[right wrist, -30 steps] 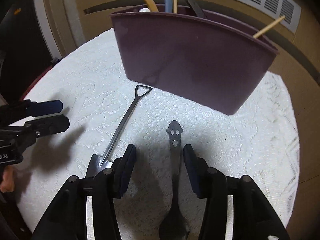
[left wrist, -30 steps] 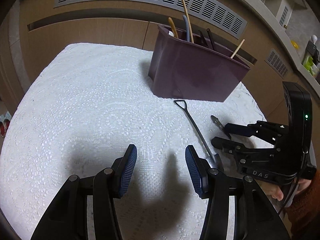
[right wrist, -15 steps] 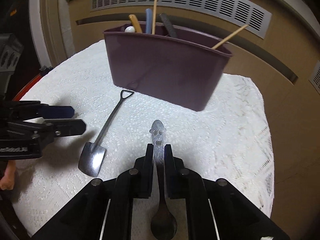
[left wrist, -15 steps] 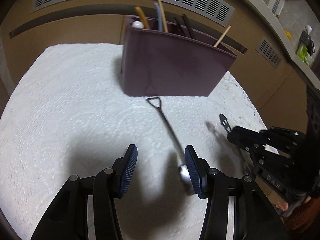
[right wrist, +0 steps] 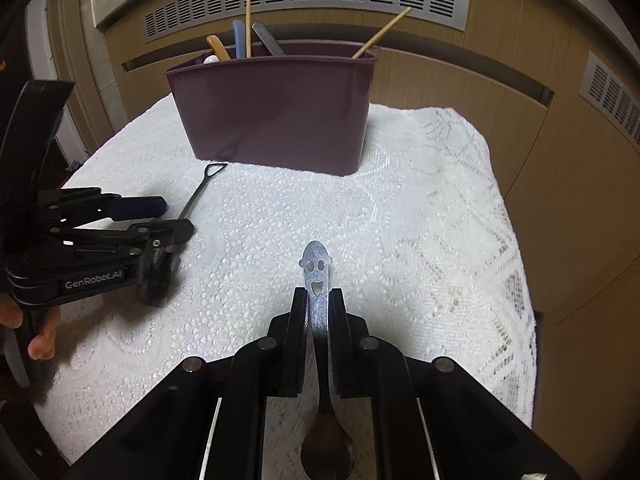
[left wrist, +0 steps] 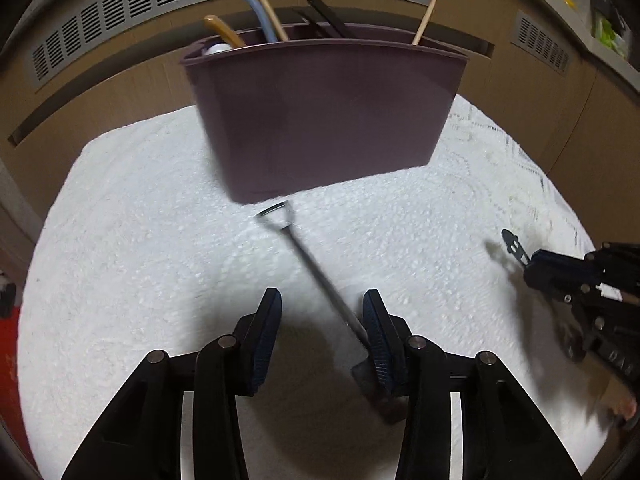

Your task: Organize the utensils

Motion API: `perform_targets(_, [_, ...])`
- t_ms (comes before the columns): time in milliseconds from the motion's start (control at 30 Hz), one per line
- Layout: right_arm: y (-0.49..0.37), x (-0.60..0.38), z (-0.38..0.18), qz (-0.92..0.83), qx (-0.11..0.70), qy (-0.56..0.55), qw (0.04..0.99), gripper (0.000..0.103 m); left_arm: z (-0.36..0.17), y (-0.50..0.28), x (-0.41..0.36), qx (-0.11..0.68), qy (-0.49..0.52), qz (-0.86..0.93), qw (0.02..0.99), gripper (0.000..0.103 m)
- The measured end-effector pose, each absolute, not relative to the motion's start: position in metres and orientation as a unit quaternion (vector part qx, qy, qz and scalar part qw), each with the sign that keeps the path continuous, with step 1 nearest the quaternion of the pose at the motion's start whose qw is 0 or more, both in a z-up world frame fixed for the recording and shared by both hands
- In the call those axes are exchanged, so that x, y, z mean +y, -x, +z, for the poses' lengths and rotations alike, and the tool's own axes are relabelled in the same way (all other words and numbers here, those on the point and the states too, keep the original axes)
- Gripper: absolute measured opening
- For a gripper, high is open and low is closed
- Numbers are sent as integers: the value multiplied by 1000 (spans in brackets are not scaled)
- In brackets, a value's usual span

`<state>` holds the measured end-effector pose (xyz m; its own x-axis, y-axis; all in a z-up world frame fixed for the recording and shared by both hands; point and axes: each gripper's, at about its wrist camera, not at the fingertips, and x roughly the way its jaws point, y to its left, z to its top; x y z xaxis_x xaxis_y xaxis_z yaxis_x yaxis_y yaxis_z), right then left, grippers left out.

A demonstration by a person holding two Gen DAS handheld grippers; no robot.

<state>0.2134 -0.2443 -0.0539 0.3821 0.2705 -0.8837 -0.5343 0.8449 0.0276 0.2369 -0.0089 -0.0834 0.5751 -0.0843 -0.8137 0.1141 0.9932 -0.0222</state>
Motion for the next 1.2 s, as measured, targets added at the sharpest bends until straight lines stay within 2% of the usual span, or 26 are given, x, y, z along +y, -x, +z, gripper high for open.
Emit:
perform_targets(333, [-209, -233, -62, 249, 510, 137, 812, 9, -79, -226, 49, 472, 45, -34, 880, 43])
perform_targets(633, [-207, -247, -54, 254, 513, 117, 811, 11, -78, -232, 8, 479, 39, -124, 868, 43])
perform_targets(800, [-188, -254, -46, 253, 498, 145, 817, 12, -71, -222, 1, 489, 42, -160, 856, 42])
perform_targets(933, [-166, -260, -40, 246, 482, 172, 823, 12, -47, -217, 9, 452, 52, -166, 875, 42])
perform_targets(1067, [-157, -264, -36, 253, 482, 165, 823, 12, -43, -248, 2, 456, 56, -217, 861, 42])
perform_targets(1200, [-164, -273, -39, 239, 507, 126, 819, 12, -66, -281, 0, 493, 44, -230, 838, 40])
